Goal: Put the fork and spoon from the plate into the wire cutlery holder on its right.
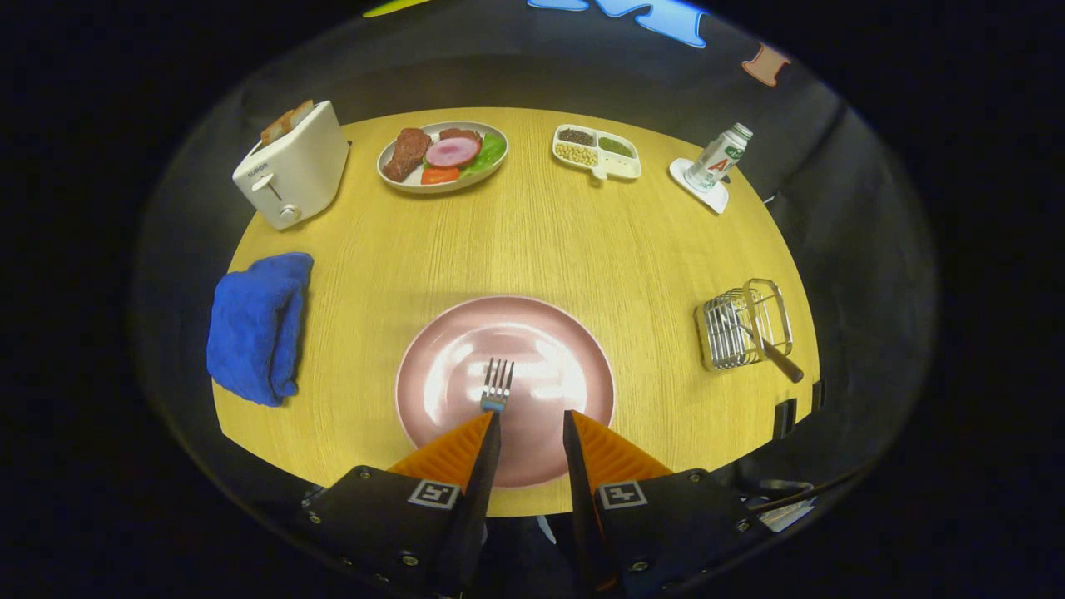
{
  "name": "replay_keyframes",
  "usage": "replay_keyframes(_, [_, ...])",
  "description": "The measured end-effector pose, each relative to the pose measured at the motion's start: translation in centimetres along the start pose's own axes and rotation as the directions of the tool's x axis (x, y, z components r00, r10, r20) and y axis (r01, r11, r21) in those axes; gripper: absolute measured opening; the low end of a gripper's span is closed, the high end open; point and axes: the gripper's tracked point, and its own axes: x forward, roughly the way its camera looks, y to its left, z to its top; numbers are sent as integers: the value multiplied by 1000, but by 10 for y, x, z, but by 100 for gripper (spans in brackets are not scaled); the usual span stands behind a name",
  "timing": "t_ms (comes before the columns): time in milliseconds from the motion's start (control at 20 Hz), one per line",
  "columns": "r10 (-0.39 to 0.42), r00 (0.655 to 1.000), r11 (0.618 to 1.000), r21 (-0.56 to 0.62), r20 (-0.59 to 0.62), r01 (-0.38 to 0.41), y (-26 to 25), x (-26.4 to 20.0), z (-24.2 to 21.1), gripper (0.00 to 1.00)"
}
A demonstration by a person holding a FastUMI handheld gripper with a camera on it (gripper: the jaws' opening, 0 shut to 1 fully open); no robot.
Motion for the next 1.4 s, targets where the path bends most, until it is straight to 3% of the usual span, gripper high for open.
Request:
replay_keyframes(350, [47,993,999,20,-110,-45,19,32,-35,46])
replay_keyframes(800, [64,986,998,18,-157,-62,28,54,-46,46])
replay_keyframes(1000, [72,980,997,8,-186,-72,32,62,-55,41])
replay_keyframes(1100, [68,976,997,-7,-207,-71,29,63,-61,14])
replay_keyframes(1200, [67,978,997,-26,-196,-74,30,71,-59,13])
replay_keyframes(1250, [91,976,994,-35,-198,-100,34,66,-57,4])
replay_keyframes(1400, [67,976,995,-62,-208,-81,33,63,-58,4])
